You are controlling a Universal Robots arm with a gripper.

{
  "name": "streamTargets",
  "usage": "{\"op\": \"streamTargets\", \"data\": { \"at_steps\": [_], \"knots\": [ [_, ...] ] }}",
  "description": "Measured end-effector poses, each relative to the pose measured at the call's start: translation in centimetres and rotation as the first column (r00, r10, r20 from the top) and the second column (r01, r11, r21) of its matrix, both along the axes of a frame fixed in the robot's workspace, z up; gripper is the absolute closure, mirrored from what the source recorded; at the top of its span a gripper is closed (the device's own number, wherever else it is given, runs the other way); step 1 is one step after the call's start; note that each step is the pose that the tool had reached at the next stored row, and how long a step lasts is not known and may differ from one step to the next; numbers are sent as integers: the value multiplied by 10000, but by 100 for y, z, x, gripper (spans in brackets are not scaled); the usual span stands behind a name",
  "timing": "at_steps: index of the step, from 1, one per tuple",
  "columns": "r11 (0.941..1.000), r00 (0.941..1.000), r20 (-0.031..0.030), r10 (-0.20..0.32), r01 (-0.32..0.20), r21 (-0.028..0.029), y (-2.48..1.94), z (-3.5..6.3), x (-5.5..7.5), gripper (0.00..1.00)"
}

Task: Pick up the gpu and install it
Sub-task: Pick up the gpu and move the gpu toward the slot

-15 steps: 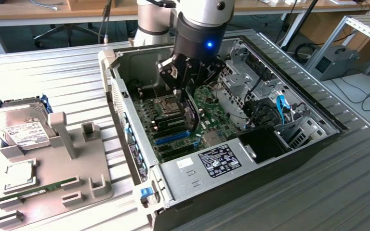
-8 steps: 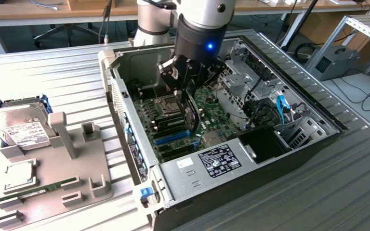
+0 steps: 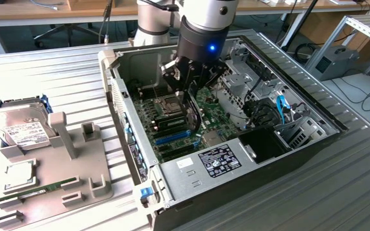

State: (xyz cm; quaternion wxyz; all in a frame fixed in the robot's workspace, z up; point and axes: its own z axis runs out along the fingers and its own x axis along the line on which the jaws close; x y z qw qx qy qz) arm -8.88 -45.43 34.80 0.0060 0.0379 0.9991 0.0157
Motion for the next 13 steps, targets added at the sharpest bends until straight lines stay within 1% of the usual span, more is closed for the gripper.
{"op": "streamTargets", "data": {
  "at_steps": [5,11,13],
  "knots": [
    [10000,10000,0,0,0,0,0,-6,86,74],
    [10000,10000,-1,0,0,0,0,-22,247,74],
    [10000,10000,-1,0,0,0,0,-24,276,74]
  ]
}}
